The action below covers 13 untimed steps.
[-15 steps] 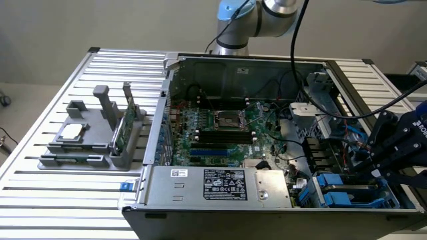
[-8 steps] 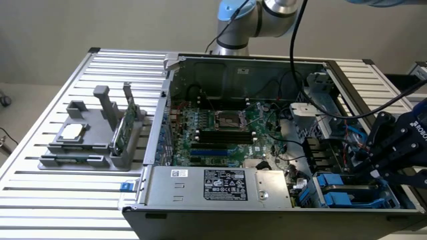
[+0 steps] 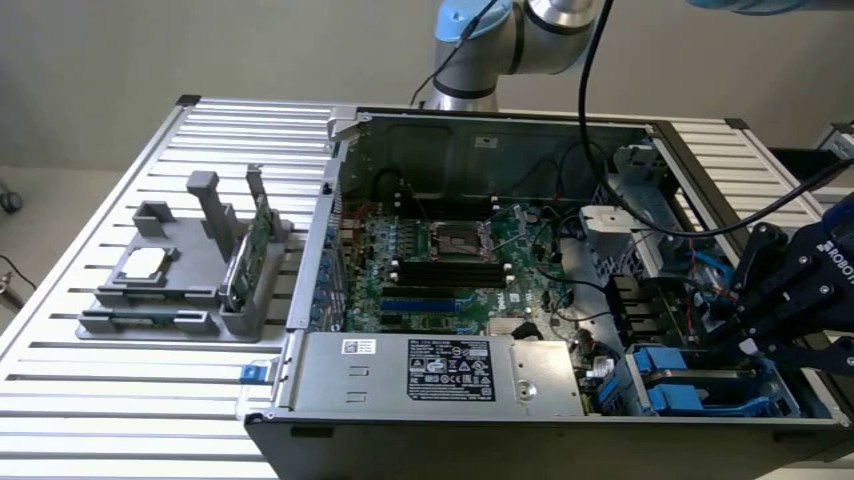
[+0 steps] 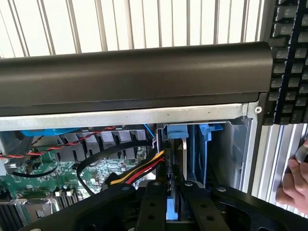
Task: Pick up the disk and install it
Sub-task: 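Insert the first disk wire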
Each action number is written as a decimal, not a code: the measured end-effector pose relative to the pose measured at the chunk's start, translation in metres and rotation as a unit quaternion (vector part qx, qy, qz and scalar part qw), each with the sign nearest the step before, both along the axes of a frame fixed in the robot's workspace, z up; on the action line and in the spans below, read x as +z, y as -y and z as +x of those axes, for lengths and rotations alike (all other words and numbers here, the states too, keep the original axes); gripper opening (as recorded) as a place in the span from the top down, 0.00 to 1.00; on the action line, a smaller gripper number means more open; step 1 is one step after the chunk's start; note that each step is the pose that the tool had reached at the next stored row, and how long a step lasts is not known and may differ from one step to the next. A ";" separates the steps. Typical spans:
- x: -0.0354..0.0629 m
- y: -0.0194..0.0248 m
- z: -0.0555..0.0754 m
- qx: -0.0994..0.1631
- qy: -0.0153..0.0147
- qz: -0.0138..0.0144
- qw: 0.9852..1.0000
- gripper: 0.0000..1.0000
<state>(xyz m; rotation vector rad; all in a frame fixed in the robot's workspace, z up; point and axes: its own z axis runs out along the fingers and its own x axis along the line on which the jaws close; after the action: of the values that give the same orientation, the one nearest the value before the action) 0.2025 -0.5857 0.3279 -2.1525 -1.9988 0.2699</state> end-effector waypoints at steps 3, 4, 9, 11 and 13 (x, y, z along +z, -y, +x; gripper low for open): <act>0.0000 -0.0001 0.000 0.001 0.000 0.000 1.000 0.84; 0.0000 -0.0001 0.000 0.001 0.000 0.000 1.000 0.84; -0.0001 0.0000 -0.002 0.002 0.000 0.000 1.000 0.84; -0.0001 -0.0001 -0.002 0.002 0.000 -0.001 1.000 0.84; 0.0001 -0.0001 -0.002 0.002 0.000 0.000 1.000 0.84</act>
<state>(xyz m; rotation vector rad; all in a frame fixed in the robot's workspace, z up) 0.2007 -0.5856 0.3281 -2.1493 -2.0033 0.2715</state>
